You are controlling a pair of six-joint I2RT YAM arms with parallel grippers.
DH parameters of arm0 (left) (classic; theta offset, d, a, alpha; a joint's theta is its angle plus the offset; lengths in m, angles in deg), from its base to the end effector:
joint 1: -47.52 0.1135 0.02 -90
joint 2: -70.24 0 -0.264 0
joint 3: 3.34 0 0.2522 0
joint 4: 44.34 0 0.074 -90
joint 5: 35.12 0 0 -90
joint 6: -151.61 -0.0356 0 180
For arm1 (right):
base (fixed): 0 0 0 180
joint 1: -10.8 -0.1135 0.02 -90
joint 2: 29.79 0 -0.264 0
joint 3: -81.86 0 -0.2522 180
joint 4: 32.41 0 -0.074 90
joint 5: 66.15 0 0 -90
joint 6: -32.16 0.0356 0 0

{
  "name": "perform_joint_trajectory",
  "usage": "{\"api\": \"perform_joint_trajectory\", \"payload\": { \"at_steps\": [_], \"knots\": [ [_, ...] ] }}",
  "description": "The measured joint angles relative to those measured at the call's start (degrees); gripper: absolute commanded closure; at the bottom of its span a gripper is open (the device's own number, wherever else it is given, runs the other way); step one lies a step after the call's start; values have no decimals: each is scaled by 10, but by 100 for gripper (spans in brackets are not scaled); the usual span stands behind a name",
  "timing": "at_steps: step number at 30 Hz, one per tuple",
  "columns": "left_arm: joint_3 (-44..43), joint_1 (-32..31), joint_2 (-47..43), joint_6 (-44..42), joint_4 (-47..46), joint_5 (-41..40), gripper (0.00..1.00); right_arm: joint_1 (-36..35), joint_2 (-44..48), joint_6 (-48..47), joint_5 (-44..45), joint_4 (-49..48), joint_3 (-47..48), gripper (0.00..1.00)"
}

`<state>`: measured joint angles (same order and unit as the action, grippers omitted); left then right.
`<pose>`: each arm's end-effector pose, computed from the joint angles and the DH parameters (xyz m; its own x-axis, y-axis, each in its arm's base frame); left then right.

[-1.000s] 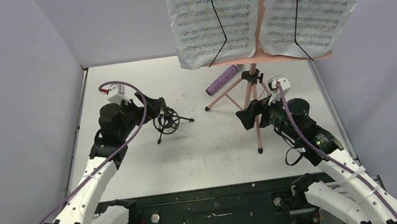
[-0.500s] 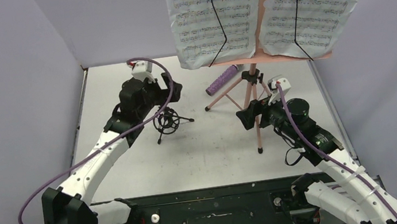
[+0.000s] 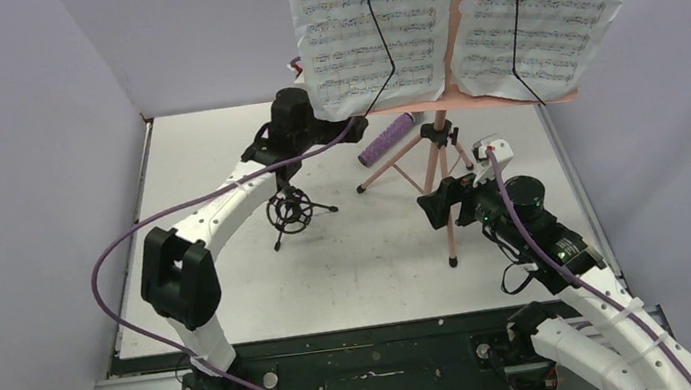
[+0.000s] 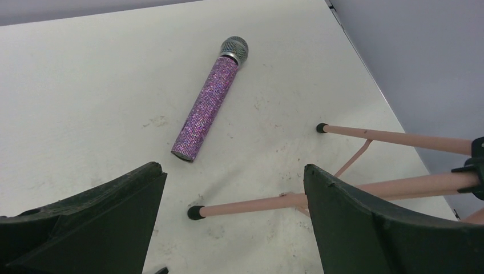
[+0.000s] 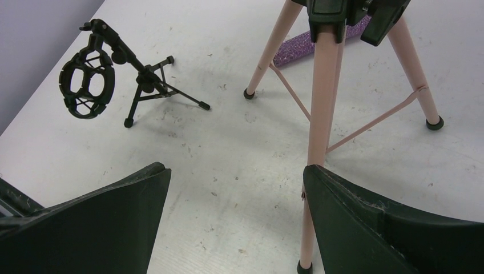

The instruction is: Set up the instrument practice props

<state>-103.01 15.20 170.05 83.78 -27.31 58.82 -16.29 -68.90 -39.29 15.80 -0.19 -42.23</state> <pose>0.3552 -0.2276 0.3407 -0.4532 -0.1587 -0.8771 0.4512 0.8078 -0.3793 0.1419 0.0782 0.3239 -0.4061 0.1461 -0.9021 -0.4661 0.8160 0.3420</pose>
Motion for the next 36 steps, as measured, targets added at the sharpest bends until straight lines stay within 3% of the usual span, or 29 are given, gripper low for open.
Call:
{"api": "perform_joint_trajectory", "payload": {
  "at_steps": [14, 23, 31, 36],
  "knots": [
    [-199, -18, 244, 1, 79, 16, 10, 0, 34, -15, 6, 27, 0, 10],
    [-283, -26, 366, -14, 132, -32, 13, 0, 44, -23, 5, 31, 0, 10],
    [-296, -33, 407, -37, 143, -52, 35, 0, 44, -25, 5, 32, 0, 10],
    [-296, -35, 407, -48, 141, -52, 43, 0, 44, -27, 5, 33, 0, 10]
  ]
}}
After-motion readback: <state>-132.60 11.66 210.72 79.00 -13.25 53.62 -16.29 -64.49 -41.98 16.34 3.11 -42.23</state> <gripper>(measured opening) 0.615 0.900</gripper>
